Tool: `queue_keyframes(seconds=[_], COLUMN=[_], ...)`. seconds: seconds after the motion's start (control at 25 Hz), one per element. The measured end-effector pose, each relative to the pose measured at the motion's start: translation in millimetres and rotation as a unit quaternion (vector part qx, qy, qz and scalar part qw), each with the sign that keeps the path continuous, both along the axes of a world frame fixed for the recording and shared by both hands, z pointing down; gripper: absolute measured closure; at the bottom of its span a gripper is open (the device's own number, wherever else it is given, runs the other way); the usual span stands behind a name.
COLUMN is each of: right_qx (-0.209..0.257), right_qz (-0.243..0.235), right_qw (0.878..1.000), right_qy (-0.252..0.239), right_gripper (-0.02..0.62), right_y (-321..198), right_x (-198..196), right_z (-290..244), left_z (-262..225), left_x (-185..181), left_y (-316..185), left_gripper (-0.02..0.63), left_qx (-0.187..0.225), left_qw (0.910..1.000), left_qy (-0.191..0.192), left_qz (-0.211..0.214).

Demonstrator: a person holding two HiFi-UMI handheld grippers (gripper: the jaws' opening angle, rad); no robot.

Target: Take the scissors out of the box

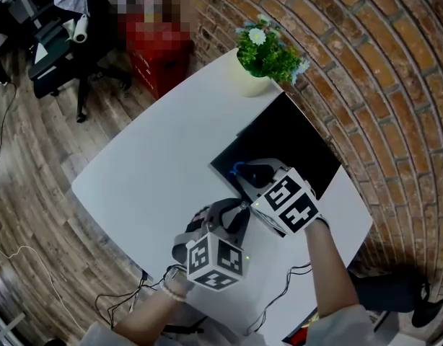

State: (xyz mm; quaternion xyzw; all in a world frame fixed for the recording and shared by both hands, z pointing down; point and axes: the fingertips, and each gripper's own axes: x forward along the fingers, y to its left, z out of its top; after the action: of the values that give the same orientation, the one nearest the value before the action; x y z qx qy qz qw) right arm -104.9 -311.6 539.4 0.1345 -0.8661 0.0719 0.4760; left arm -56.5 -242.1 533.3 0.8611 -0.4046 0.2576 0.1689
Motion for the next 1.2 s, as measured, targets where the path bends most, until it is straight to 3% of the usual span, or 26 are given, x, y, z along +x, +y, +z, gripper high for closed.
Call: queue_keyframes(seconds=[0.16,0.28,0.36,0.92,1.2], right_qx=[-0.018,-0.032,-0.033,0.025,0.067], right_qz=[-0.010,-0.008,-0.008,-0.015,0.011], right_qw=[1.000,0.999,0.999,1.000,0.997], right_qy=[0.002,0.002,0.009,0.011,-0.034], right_gripper=[0.547,0.480,0.477,0.494,0.495], right_y=[4,6,8,9,3], right_x=[-1,1,3,6,11], right_z=[3,8,12,14,-11], left_z=[2,3,2,0,2], left_x=[1,2,2,0,-1], left_y=[0,1,2,2,7], left_gripper=[0.522,0.522,0.521,0.520,0.520], left_qx=[0.002,-0.002,-0.004,0.008,0.009], left_qw=[1.0000,1.0000,0.9999,0.9999,0.9998], left_qy=[-0.007,-0.004,0.001,0.001,-0.013], left_qz=[0.001,0.009,0.014,0.010,0.010])
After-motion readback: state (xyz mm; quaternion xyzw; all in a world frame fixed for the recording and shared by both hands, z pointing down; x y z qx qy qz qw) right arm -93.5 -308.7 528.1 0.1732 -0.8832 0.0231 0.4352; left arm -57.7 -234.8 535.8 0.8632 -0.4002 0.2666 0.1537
